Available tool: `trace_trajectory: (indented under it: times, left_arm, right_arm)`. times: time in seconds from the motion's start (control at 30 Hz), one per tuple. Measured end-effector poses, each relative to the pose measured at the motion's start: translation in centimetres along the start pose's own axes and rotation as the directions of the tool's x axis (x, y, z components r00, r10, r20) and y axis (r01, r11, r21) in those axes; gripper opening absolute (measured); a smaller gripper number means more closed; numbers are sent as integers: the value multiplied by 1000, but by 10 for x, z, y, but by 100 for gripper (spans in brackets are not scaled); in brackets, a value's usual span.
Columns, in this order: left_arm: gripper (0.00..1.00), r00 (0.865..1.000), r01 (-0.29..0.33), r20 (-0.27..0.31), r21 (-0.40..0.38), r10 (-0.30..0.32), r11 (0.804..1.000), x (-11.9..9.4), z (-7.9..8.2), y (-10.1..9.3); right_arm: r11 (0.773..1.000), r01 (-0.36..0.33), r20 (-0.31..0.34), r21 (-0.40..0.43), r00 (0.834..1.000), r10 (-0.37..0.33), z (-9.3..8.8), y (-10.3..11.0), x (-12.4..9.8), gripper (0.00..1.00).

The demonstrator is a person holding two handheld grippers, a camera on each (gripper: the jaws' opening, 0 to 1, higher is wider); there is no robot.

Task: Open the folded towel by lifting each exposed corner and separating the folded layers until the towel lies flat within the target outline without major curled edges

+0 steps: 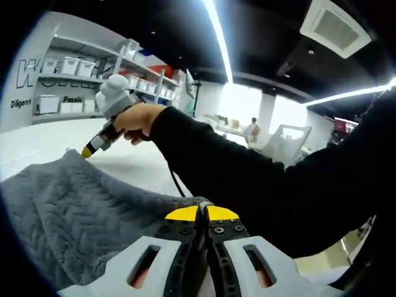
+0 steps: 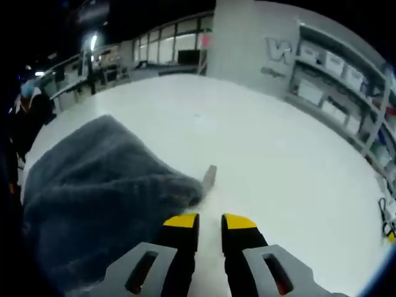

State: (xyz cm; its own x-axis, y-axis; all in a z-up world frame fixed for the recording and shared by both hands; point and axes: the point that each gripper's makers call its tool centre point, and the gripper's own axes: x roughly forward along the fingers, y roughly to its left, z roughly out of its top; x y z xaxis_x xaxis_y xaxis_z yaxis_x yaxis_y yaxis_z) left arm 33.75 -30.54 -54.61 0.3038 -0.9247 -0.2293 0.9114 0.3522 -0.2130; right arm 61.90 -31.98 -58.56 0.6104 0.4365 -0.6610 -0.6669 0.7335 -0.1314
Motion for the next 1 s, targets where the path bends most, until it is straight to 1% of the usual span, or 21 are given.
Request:
trace_trajectory:
  times: [0.03, 0.07, 0.1, 0.17, 0.2, 0.3, 0.33, 0.37, 0.43, 0.47, 0.5, 0.53, 0.57, 0.63, 0.67, 0.7, 0.73, 0.8, 0.87, 1.0]
  left_arm:
    - [2, 1000, -5, 5, 8, 5, 1000, 0, 1, 1]
    - [5, 1000, -12, 11, 20, 12, 1000, -1, 2, 1]
    - [11, 1000, -18, 15, 30, 18, 999, -1, 3, 1]
    - [22, 999, -29, 40, 48, 27, 998, -3, 8, 1]
    - [25, 998, -30, 50, 53, 28, 998, -4, 11, -1]
    - [32, 997, -24, 76, 81, 18, 996, -7, 20, -4]
    - [35, 997, -22, 80, 98, 14, 995, -9, 21, -5]
    - [41, 997, -19, 82, 117, 10, 993, -9, 22, -6]
    - [55, 993, -57, 109, 150, 41, 987, -11, 26, -1]
    - [64, 992, -66, 120, 155, 47, 986, -12, 28, 0]
    - [68, 990, -76, 131, 156, 56, 985, -14, 30, 2]
    - [72, 988, -86, 139, 156, 65, 984, -16, 32, 4]
    - [78, 987, -99, 144, 159, 76, 982, -17, 33, 6]
    - [87, 982, -125, 158, 164, 100, 978, -21, 36, 11]
    - [93, 980, -142, 161, 168, 115, 976, -23, 38, 14]
    - [98, 975, -179, 166, 181, 150, 967, -27, 40, 21]
    - [99, 971, -200, 170, 195, 168, 960, -31, 41, 25]
    - [100, 964, -242, 158, 207, 212, 948, -41, 41, 34]
    - [100, 961, -258, 162, 209, 226, 943, -49, 44, 40]
    - [100, 948, -303, 162, 196, 274, 933, -74, 44, 59]
  right_arm:
    - [1000, 6, 1, 1, 1000, -6, 1, -2, -5, 14]
    - [1000, 13, 4, 1, 1000, -13, 2, -3, -10, 15]
    - [1000, 21, 8, -1, 1000, -21, 4, -4, -15, 16]
    - [999, 42, 20, -13, 999, -42, 10, -7, -27, 20]
    - [998, 57, 32, -18, 998, -56, 14, -9, -33, 22]
    - [996, 93, 63, -15, 994, -92, 24, -14, -51, 33]
    - [995, 99, 71, -4, 993, -99, 28, -15, -58, 39]
    - [994, 107, 79, 1, 991, -107, 31, -14, -64, 46]
    - [992, 126, 89, -3, 988, -125, 35, -14, -71, 60]
    - [991, 137, 88, -8, 987, -135, 39, -18, -75, 66]
    - [988, 152, 88, -10, 985, -151, 42, -22, -78, 72]
    - [985, 170, 90, -8, 982, -168, 44, -24, -79, 81]
    - [983, 185, 99, -5, 978, -184, 47, -25, -82, 87]
    - [979, 202, 136, 16, 970, -202, 57, -26, -86, 100]
    - [978, 206, 154, 20, 966, -207, 62, -26, -88, 99]
    - [978, 205, 160, 25, 965, -207, 66, -25, -90, 100]
    - [978, 207, 170, 23, 963, -208, 69, -23, -93, 100]
    - [974, 226, 183, 19, 957, -225, 75, -24, -96, 100]
    - [968, 252, 194, 18, 949, -250, 82, -25, -101, 100]
    - [961, 275, 210, 16, 939, -272, 87, -22, -106, 100]
